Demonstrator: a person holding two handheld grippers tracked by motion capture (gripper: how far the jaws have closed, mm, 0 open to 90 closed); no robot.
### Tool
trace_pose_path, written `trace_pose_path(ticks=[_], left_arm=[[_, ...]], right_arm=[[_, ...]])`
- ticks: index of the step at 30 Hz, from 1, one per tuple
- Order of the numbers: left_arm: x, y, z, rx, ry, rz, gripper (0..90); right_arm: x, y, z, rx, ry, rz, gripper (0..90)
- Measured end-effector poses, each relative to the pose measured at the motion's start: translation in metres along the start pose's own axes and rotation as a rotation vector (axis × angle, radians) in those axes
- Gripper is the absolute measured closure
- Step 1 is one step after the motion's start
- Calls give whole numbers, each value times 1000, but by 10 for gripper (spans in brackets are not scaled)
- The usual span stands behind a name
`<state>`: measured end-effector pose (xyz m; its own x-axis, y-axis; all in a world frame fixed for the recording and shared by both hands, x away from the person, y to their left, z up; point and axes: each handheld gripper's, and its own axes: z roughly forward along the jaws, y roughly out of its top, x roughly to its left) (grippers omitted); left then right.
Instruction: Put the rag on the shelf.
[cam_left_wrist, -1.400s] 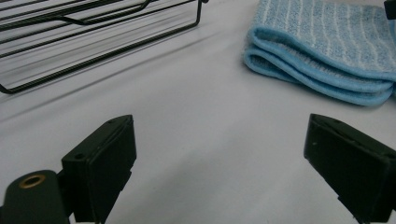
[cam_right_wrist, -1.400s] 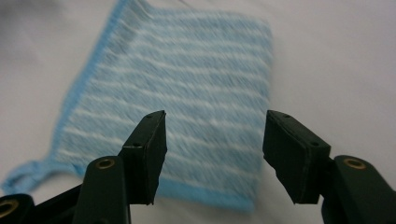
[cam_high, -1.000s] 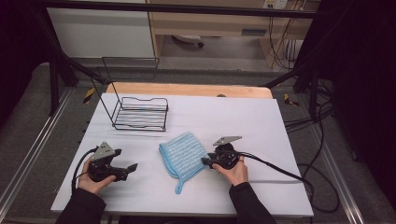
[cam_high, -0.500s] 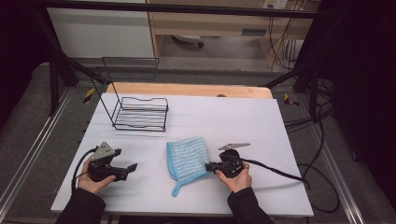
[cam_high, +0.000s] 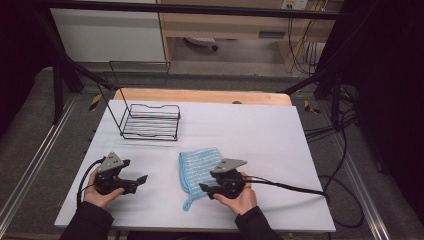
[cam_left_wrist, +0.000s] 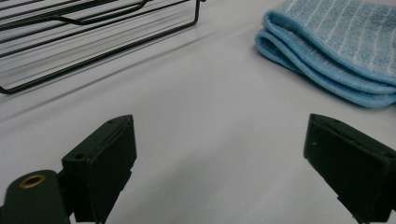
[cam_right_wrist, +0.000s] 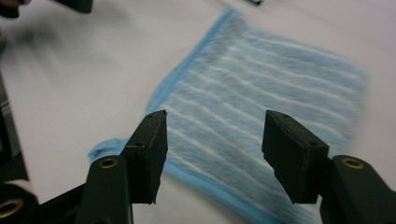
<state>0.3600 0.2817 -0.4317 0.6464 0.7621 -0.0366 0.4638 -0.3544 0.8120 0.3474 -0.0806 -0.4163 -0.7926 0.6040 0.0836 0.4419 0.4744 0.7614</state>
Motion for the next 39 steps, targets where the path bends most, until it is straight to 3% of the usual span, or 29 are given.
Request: trace_pose_path(ticks=[2,4,6,8,11,15,17,21,22,23,27,33,35,39], left_arm=[[0,0,0,0,-1,-2,93],[0,0,-1,2,-3,-1,94],[1,-1,-1,2,-3,0,94],[1,-1,0,0,-2,-2,95],[1,0,-1,1,-3,0,95],[1,0,-1,2,-2,-1,96],[1,0,-1,3,-1,0,95],[1,0,-1,2,-2,-1,95],[0,0,-1,2,-2,-1,95],[0,0,-1,2,-2,-1,95],[1,0,-2,0,-1,-1,95],[3,0,-2,-3,3,-6,96],[3,0,-2,-6,7,-8,96],[4,0,-3,-11,10,-16,97]], right_arm=[[4,2,7,13,9,-10,441],[13,7,27,46,22,-33,435],[15,8,31,57,21,-39,433],[21,8,46,91,-6,-81,411],[24,5,51,100,-26,-101,407],[25,0,54,107,-79,-183,468],[25,-1,54,105,-81,-184,473],[26,-1,54,102,-90,-172,532],[27,-1,54,103,-92,-171,563],[27,-1,53,103,-109,-175,647],[24,2,51,105,-113,-137,755],[21,10,48,69,-97,-73,791],[19,17,46,18,-56,-12,794],[22,26,49,-7,-27,25,794]])
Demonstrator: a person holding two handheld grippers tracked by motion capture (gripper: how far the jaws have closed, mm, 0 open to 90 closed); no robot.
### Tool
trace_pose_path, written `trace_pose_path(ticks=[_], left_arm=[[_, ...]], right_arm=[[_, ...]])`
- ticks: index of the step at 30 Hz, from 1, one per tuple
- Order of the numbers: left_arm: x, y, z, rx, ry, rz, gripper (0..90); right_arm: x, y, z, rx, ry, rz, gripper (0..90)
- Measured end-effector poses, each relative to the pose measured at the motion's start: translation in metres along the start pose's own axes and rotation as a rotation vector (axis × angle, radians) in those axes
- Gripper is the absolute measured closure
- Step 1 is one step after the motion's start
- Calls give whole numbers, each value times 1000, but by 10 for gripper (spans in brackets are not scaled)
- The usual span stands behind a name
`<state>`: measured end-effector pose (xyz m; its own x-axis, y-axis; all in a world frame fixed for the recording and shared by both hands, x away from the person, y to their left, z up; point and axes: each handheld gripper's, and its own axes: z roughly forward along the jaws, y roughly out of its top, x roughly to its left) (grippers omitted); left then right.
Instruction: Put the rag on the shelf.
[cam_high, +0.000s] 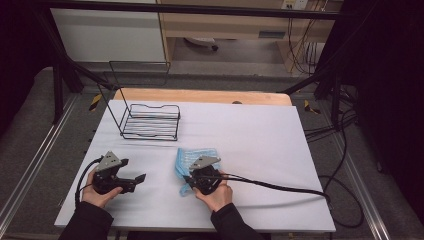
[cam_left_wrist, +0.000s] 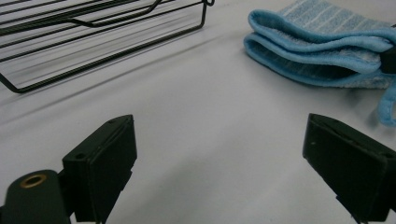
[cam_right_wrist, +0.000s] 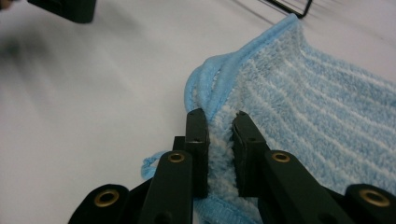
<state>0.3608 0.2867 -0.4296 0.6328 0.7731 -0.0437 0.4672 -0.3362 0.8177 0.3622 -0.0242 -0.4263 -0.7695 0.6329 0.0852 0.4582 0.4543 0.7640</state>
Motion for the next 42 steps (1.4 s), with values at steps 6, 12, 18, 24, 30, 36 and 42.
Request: trace_pose_path(ticks=[6,12,18,24,30,36,42], left_arm=[[2,1,-3,-15,3,-14,96],[4,1,-5,-21,2,-30,96],[4,2,-5,-21,-1,-36,96],[3,4,-4,-12,-7,-41,83],[1,7,-2,1,-12,-43,69],[-2,12,1,4,-10,-41,69],[-4,23,4,9,-7,-49,79]], right_arm=[[25,16,17,-48,79,41,793],[39,16,39,-21,93,78,766],[38,18,34,-44,145,64,538],[23,30,11,-87,134,34,295],[-16,25,-7,-97,84,54,153],[-50,6,-17,-87,49,70,98],[-70,-10,-29,-101,39,83,77]])
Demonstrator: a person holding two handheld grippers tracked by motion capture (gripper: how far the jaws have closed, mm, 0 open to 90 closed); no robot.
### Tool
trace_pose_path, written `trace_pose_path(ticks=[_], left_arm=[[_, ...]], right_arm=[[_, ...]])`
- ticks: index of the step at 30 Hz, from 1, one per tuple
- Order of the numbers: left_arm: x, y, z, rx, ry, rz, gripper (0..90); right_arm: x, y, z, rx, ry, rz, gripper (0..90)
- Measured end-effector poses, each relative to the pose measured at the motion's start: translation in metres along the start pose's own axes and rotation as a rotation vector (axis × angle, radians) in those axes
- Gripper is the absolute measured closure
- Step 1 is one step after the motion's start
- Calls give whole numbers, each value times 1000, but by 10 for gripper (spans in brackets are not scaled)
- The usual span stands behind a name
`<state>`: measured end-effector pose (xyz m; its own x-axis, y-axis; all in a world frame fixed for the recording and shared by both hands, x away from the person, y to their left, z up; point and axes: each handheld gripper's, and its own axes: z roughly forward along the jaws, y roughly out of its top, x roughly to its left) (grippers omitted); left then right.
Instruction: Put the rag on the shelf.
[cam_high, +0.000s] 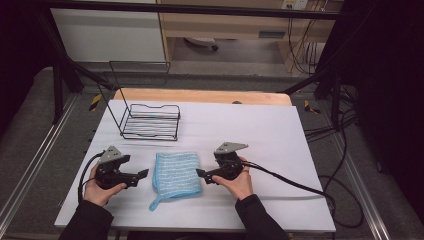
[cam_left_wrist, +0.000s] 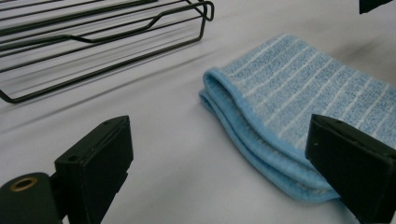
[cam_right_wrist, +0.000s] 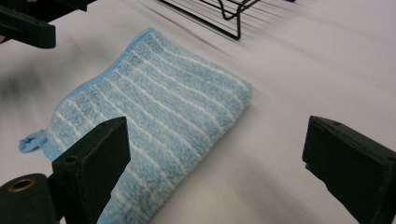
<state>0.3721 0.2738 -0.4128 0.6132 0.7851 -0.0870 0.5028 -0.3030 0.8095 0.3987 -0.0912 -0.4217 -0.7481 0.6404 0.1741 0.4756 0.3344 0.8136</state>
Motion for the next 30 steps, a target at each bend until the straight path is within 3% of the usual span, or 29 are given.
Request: trace_pose_path(ticks=[9,13,18,22,26,30], left_arm=[[-6,30,18,25,26,13,115],[-3,38,32,50,44,-23,165],[8,37,48,84,63,-69,274],[14,34,55,99,80,-63,365],[17,33,60,102,75,-82,433],[15,32,64,107,44,-99,473]], right_arm=[[-15,-18,-16,-14,-16,27,52],[-18,-21,-19,-11,-29,26,49],[-16,-23,-19,-2,-36,25,47],[-16,-24,-17,5,-40,24,45],[-16,-25,-15,7,-42,30,43],[-15,-26,-15,7,-35,32,44]])
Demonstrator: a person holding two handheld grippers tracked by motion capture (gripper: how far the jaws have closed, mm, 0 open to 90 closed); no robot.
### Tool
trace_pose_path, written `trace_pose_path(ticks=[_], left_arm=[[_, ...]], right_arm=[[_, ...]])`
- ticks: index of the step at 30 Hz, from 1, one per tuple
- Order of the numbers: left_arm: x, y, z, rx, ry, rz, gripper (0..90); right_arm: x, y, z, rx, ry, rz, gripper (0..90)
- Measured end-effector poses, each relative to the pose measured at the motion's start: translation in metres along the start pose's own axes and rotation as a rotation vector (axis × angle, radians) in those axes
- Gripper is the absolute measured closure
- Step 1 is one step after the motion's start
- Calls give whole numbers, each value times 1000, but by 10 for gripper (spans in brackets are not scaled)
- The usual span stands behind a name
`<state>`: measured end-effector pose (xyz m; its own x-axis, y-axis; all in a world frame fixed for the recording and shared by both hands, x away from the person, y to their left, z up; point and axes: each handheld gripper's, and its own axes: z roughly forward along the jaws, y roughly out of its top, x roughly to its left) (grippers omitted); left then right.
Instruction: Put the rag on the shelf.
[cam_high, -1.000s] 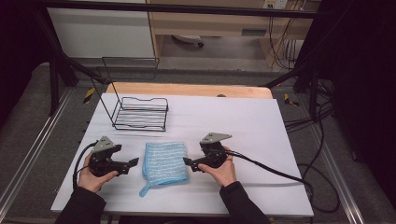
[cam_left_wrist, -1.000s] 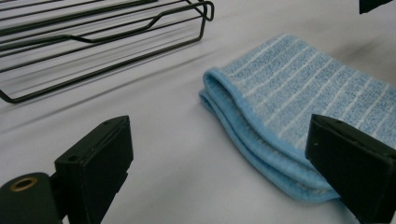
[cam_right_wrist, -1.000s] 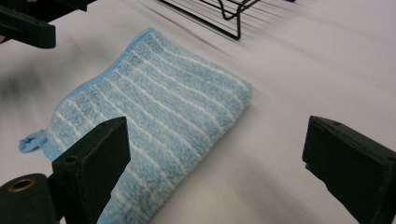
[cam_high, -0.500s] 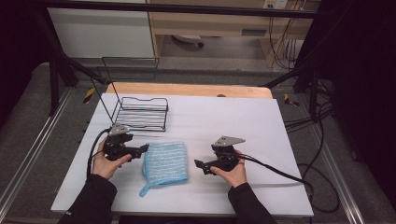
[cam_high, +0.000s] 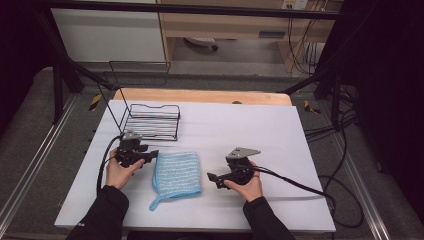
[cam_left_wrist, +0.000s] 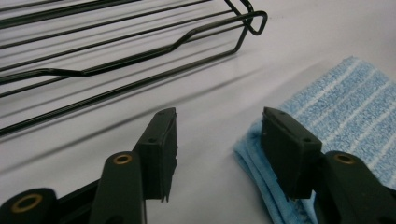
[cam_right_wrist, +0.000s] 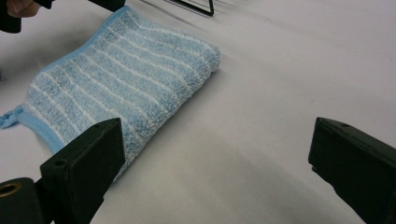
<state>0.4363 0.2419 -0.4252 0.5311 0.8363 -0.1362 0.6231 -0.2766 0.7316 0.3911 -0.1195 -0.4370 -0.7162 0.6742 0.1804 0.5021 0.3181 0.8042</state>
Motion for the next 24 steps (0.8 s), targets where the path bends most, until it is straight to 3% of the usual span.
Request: trace_pose_path(ticks=[5,8,11,14,20,24], left_arm=[[-9,0,4,14,-57,14,502],[-14,1,4,12,-57,33,503],[-15,3,-2,-31,-43,33,503],[-16,5,-8,-64,-59,19,497],[-16,1,7,32,-28,40,498],[-11,-3,13,58,-14,23,527]], right_arm=[[0,0,-1,-2,3,-3,46],[1,0,-1,-3,4,-1,46],[1,0,-1,-2,4,-2,46],[1,0,-1,-2,6,-2,47],[1,0,0,3,9,1,47],[1,0,0,2,13,2,51]])
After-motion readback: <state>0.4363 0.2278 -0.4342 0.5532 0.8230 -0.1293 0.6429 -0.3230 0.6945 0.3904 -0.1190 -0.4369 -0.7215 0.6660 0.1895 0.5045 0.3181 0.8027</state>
